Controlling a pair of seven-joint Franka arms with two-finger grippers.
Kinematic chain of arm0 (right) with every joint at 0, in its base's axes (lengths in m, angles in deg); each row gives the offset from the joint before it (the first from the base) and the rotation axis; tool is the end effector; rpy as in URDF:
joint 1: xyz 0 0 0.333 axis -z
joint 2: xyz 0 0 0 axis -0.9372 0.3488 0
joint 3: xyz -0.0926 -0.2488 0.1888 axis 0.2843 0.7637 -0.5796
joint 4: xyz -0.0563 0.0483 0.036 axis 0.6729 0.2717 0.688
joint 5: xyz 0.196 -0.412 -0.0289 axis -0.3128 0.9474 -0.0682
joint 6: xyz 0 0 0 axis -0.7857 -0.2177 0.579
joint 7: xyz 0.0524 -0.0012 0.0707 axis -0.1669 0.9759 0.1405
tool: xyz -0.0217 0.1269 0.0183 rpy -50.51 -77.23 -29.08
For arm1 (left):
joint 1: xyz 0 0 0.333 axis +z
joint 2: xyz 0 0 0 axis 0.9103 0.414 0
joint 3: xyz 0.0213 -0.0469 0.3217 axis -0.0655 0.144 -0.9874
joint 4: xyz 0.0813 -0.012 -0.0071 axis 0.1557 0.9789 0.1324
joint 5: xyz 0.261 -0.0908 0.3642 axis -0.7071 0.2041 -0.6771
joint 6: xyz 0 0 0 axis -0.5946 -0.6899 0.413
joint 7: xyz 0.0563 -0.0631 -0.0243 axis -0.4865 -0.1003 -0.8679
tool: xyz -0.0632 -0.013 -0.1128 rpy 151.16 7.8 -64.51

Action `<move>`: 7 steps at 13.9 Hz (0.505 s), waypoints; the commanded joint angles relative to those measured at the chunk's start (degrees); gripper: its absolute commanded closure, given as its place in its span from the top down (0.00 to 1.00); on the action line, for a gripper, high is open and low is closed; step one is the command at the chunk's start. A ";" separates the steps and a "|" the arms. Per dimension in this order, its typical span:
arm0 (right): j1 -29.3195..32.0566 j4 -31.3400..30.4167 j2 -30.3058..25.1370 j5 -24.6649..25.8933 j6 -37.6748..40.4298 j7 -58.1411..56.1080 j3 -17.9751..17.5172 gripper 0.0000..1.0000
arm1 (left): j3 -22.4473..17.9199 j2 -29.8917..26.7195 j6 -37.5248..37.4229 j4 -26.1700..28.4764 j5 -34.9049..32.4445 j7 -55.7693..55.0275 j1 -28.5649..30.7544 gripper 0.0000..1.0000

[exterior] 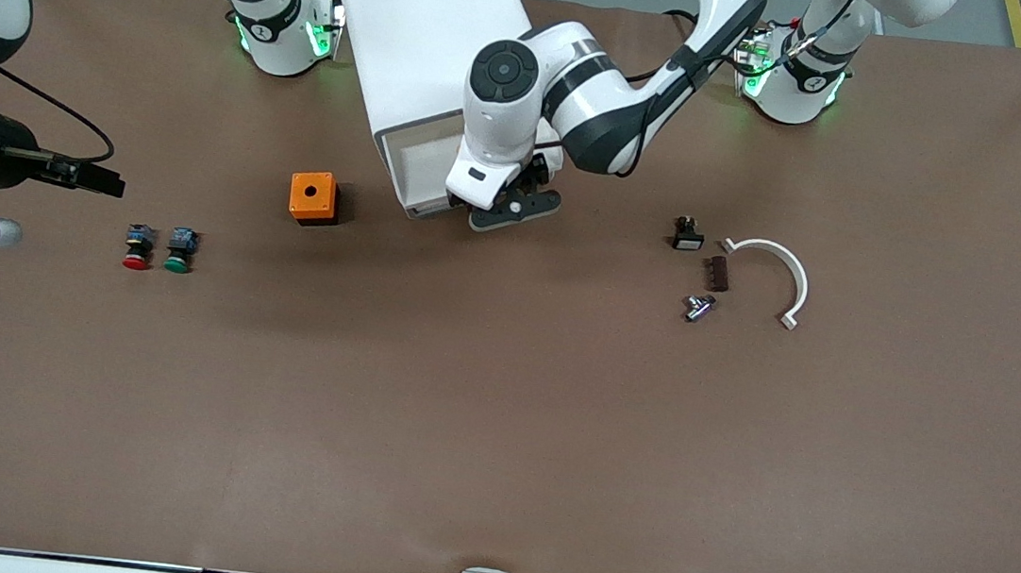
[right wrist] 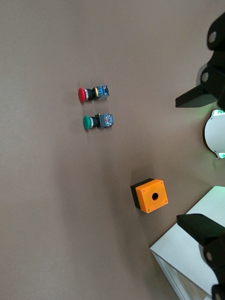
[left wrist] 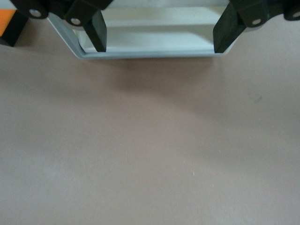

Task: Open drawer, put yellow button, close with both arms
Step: 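Push the drawer shut with the left gripper while the right gripper withdraws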

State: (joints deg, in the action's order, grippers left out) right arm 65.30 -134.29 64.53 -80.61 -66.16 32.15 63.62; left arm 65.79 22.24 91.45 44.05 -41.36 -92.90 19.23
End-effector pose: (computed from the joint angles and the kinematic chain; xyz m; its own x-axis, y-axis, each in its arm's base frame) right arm 0.6429 -0.0113 0.5212 0.9531 -0.1375 -0.2697 -0.1369 -0.9904 0.0211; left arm 0.4429 -0.6201 0.3080 0.9170 0.3766 -0.1313 0.3813 -0.9244 0.0110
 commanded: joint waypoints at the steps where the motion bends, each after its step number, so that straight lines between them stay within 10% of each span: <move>1: 0.85 0.98 -0.37 0.23 1.50 0.13 0.04 1.00 | 1.42 -1.19 0.58 1.84 2.99 -2.43 -0.26 1.00; 7: 9.91 5.64 -0.63 -10.68 8.71 -0.22 0.66 1.00 | 1.59 0.56 0.58 1.85 10.64 -4.63 -0.44 1.00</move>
State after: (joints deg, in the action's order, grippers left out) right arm 74.52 -129.03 64.20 -89.70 -58.82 31.84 65.02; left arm 67.02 22.47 91.44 45.35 -33.45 -95.86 19.06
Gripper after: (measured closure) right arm 0.000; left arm 0.000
